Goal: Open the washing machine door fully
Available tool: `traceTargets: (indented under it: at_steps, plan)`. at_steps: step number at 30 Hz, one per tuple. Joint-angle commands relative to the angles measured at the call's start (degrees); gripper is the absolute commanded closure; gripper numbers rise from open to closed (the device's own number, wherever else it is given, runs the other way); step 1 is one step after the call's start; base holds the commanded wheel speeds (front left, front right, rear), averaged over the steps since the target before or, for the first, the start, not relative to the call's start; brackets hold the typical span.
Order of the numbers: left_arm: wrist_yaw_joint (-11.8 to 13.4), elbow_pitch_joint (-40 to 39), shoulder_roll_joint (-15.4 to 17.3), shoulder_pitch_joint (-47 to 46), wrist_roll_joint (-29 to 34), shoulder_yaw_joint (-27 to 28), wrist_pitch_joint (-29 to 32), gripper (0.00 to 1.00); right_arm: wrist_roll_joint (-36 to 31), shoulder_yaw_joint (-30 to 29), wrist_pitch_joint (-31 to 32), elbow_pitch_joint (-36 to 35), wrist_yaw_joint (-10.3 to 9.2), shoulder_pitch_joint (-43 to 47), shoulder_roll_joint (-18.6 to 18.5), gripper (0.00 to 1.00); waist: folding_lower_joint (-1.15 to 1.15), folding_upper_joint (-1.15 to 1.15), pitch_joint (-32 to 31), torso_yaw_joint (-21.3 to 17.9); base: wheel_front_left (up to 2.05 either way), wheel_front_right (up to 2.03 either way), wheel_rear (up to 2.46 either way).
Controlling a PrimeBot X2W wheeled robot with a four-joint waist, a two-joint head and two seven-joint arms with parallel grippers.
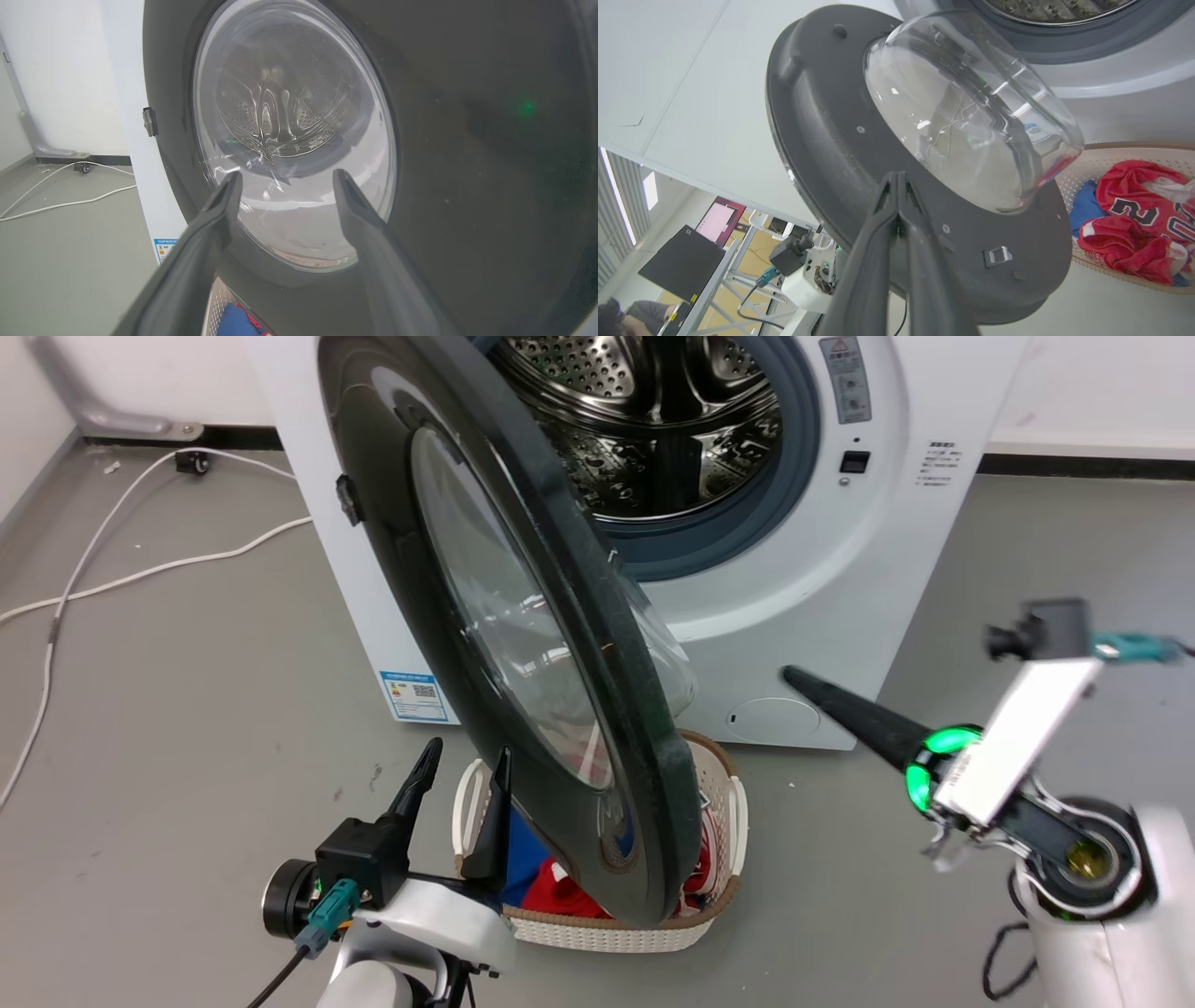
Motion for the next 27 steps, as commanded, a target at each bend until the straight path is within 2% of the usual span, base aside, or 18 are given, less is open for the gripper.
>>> traceTargets:
  at_steps: [1,10,12,13,15,18,22,27]
  plan:
    - [-0.1,0.2,0.0,0.8,0.3,0.2,-0.1,0.00,-1.1,-1.2,-2.5,-0.5,0.02,1.8,0.2,1.00,0.00,0.00,-0.2,-0.6,0.00,0.00,0.00]
    - [-0.3,0.5,-0.1,1.6,1.2,2.0,-0.1,0.00,-8.4,-8.6,-19.5,-1.4,0.02,13.8,0.1,0.98,0.00,0.00,-0.6,-2.9,0.00,0.00,0.00]
    - [-0.4,0.4,-0.1,1.7,1.2,2.4,-0.1,0.00,-10.6,-8.9,-23.1,-1.8,0.02,15.7,0.1,0.37,0.00,0.00,-0.6,-3.3,0.00,0.00,0.00]
    - [-0.3,0.4,-0.1,1.8,1.3,2.7,-0.1,0.00,-12.0,-8.8,-24.9,-1.8,0.02,16.6,0.0,0.00,0.00,0.00,-0.6,-3.5,0.00,0.00,0.00]
    - [-0.2,0.3,-0.1,2.1,1.5,3.3,-0.1,0.00,-13.9,-8.5,-28.7,-2.1,0.02,17.7,-0.1,0.00,0.00,0.00,-0.6,-4.1,0.00,0.00,0.00]
    - [0.0,0.3,-0.1,2.4,1.6,3.8,-0.1,0.00,-20.3,-7.3,-35.6,-2.5,0.02,18.7,-2.2,0.00,0.00,0.00,-0.7,-4.6,0.00,0.00,0.00]
    - [0.0,0.4,0.0,2.6,1.7,4.1,-0.1,0.00,-31.7,-5.8,-44.8,-1.9,0.02,18.8,-5.6,0.00,0.00,0.00,-0.8,-4.8,0.00,0.00,0.00]
    - [0.3,0.5,0.0,2.4,2.2,4.5,-0.1,0.00,-46.1,-5.9,-53.1,-2.0,0.02,17.8,-7.4,0.00,0.00,0.00,-0.8,-4.5,0.00,0.00,0.00]
